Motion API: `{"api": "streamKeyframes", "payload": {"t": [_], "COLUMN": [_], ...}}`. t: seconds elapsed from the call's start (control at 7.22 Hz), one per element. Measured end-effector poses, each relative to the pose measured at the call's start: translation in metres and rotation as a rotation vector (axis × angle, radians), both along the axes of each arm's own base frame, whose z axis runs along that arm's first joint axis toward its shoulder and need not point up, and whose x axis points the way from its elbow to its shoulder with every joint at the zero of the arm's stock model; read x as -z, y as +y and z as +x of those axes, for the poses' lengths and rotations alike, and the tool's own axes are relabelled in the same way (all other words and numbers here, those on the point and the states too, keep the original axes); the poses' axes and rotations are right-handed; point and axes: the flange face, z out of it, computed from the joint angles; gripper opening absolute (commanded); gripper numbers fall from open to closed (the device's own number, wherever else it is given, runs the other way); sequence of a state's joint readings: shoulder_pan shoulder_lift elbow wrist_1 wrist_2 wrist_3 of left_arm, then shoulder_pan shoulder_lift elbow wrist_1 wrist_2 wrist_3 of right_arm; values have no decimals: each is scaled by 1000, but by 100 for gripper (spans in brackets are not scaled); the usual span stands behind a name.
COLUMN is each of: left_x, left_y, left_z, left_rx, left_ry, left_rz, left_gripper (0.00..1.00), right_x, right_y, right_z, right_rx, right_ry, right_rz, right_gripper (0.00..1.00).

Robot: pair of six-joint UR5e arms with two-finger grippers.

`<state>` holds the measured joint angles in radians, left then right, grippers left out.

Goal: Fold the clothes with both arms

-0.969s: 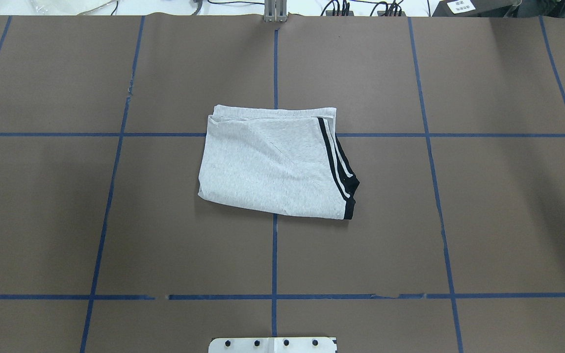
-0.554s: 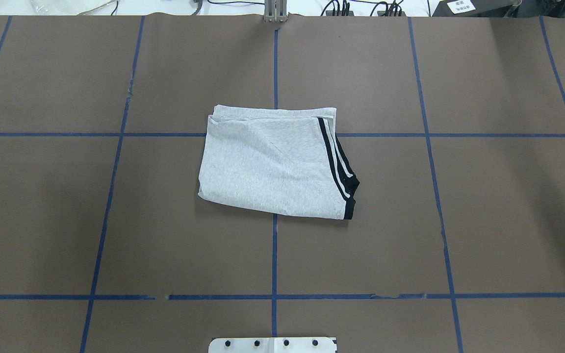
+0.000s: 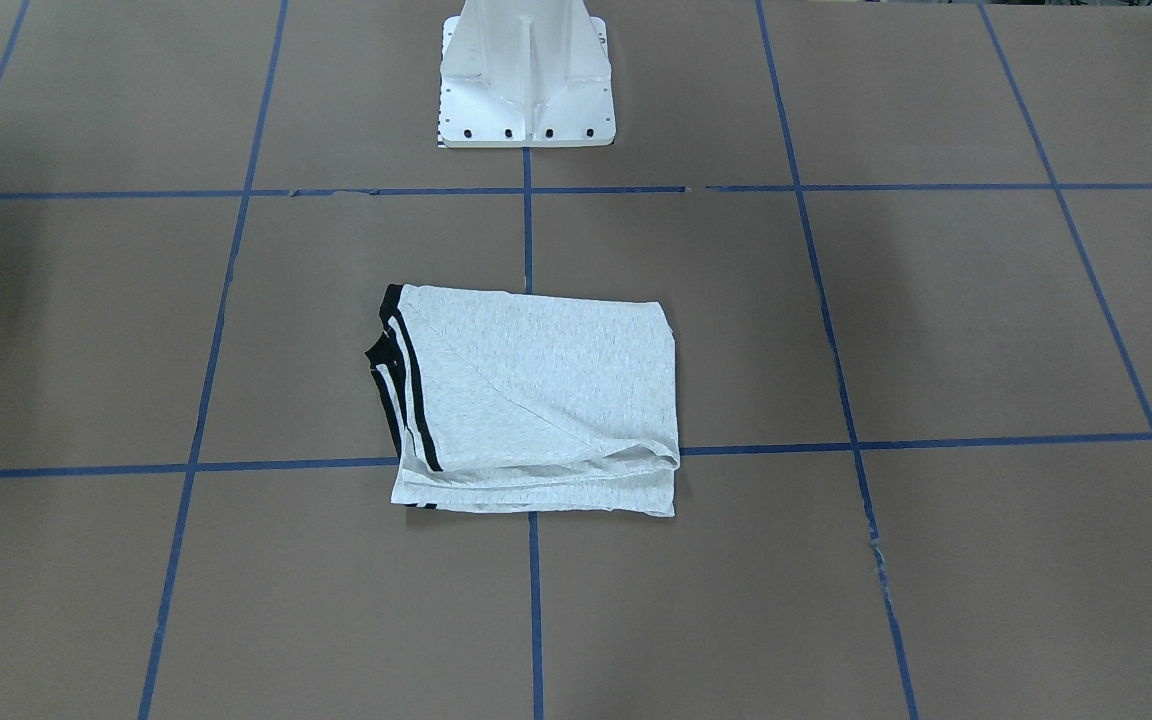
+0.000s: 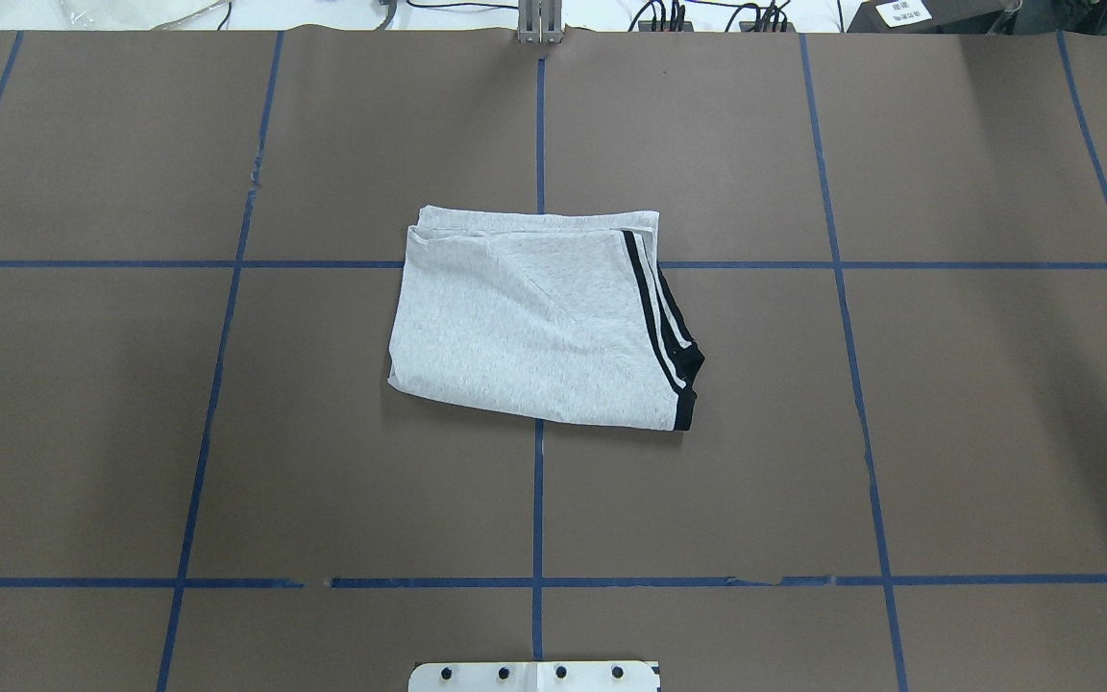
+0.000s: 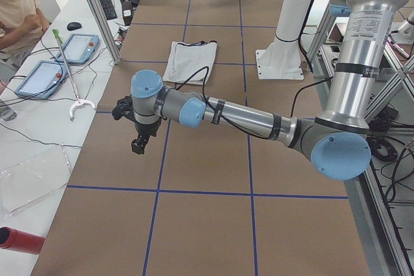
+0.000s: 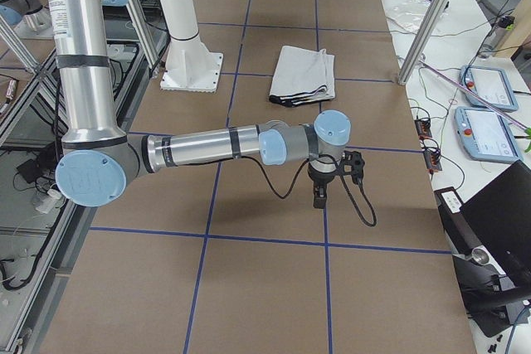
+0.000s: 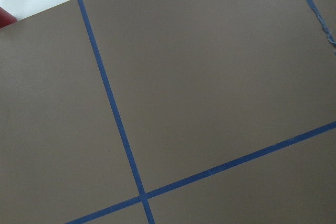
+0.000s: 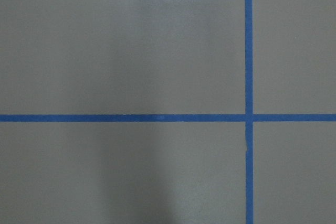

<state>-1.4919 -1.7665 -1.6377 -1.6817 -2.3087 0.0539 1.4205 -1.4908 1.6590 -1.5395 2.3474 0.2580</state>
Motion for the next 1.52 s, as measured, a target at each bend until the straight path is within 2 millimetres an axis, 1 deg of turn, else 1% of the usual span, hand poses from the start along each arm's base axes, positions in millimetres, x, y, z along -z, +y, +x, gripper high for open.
{"api": "streamKeyframes", "payload": {"t": [0.14, 0.42, 0.55, 0.83, 1.11, 1.52], "left_x": [-1, -10, -11, -6, 4, 5], "left_y": [2, 9, 9, 6, 7, 8], "left_z": [0, -1, -1, 0, 2, 2], "left_rx": [1, 3, 4, 2, -4, -9], "left_ry": [0, -1, -1, 1, 20, 32], "left_rz": [-3, -18, -18, -7, 7, 8], "left_gripper": [100, 100, 100, 100, 100, 100], "right_x": [2, 6, 9, 11, 6, 1], "right_y": [-1, -3, -5, -6, -5, -6], "right_z": [-2, -10, -13, -17, -19, -19], "right_rx": [2, 14, 20, 31, 36, 36], "right_ry": [-11, -17, -21, -28, -28, -32], "right_rz": [0, 3, 8, 12, 2, -9], "right_gripper": [100, 100, 100, 100, 100, 100]}}
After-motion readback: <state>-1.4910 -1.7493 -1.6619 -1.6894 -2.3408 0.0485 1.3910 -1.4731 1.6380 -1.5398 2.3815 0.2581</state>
